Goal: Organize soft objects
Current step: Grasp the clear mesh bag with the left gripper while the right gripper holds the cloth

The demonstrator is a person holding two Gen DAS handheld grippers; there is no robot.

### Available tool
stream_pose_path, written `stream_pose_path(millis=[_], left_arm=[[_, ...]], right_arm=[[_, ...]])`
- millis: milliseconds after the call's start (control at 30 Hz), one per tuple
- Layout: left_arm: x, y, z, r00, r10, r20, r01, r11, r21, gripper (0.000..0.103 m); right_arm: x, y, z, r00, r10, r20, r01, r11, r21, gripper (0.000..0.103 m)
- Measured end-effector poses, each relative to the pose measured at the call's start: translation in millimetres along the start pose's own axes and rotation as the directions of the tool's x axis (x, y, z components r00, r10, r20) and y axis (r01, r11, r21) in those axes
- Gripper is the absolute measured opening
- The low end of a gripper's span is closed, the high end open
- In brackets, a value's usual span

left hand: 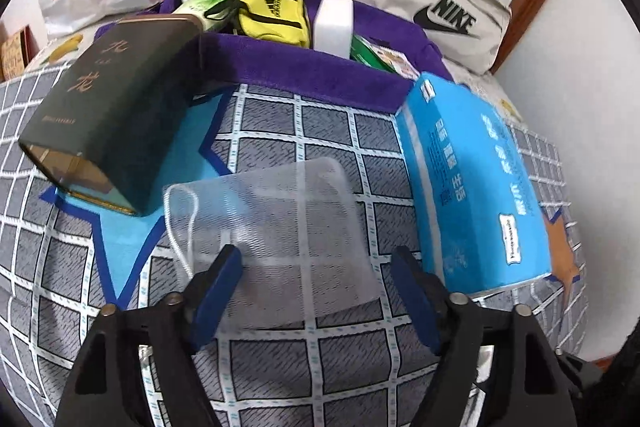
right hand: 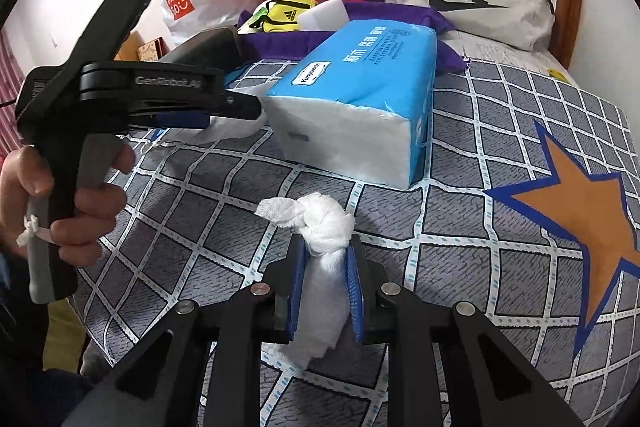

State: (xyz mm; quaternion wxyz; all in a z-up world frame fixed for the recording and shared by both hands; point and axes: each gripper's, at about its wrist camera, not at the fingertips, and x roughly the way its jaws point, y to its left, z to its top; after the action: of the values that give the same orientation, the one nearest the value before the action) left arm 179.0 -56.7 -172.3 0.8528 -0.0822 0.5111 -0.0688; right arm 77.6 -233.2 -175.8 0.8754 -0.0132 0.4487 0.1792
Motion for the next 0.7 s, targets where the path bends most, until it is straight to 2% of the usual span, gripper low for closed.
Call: stream_pose_path(millis=[67, 133, 233, 367, 433, 467, 500, 533, 567, 600, 633, 700], left_arm=[[5, -8, 0, 0.999, 0.042, -0.001, -0.042, 0.998, 0.042, 0.081], [10, -15, 1, 0.998, 0.064, -0.010, -0.063, 0.995, 0.082, 0.088], [12, -17, 2, 0.996, 0.086, -0.015, -0.084, 0.992, 0.094, 0.089], [12, -12, 4, 0.997, 0.081, -0.016, -0.079, 0.994, 0.077, 0.085], [9, -10, 4, 0.994, 0.110, -0.016, -0.108, 0.991, 0.078, 0.068], [7, -8, 3, 0.993, 0.117, -0.013, -0.116, 0.990, 0.083, 0.065], [5, -6, 2, 0.994, 0.110, -0.009, -0.109, 0.990, 0.093, 0.055], [3, -4, 1, 0.994, 0.112, -0.006, -0.111, 0.989, 0.102, 0.040], [1, -2, 0, 0.993, 0.118, -0.003, -0.117, 0.987, 0.109, 0.032], [-1, 0, 0, 0.994, 0.113, -0.001, -0.112, 0.987, 0.112, 0.020], [-3, 5, 0, 0.996, 0.086, -0.009, -0.085, 0.991, 0.107, 0.013], [-6, 11, -1, 0.998, 0.060, -0.016, -0.058, 0.993, 0.099, 0.011]], right_arm=[[-1, 0, 0, 1.000, 0.004, 0.002, -0.004, 1.000, 0.000, 0.020], [-1, 0, 0, 1.000, 0.006, 0.002, -0.006, 1.000, 0.002, 0.020], [-4, -1, -1, 1.000, 0.002, 0.003, -0.002, 1.000, 0.008, 0.020], [-6, -3, -2, 1.000, -0.005, -0.002, 0.005, 1.000, 0.020, 0.020], [-8, -3, -4, 1.000, -0.008, -0.003, 0.008, 1.000, 0.024, 0.020], [-8, -3, -5, 1.000, -0.009, -0.002, 0.009, 1.000, 0.026, 0.020], [-9, -2, -6, 1.000, -0.009, -0.005, 0.009, 1.000, 0.029, 0.020], [-9, -1, -6, 1.000, -0.010, -0.006, 0.010, 1.000, 0.028, 0.020], [-10, 0, -6, 1.000, -0.012, -0.005, 0.012, 1.000, 0.027, 0.020], [-11, 1, -6, 1.000, -0.013, -0.003, 0.013, 1.000, 0.025, 0.020], [-12, 3, -6, 1.000, -0.013, -0.002, 0.013, 1.000, 0.023, 0.020], [-13, 5, -6, 1.000, -0.014, -0.002, 0.014, 1.000, 0.019, 0.020]])
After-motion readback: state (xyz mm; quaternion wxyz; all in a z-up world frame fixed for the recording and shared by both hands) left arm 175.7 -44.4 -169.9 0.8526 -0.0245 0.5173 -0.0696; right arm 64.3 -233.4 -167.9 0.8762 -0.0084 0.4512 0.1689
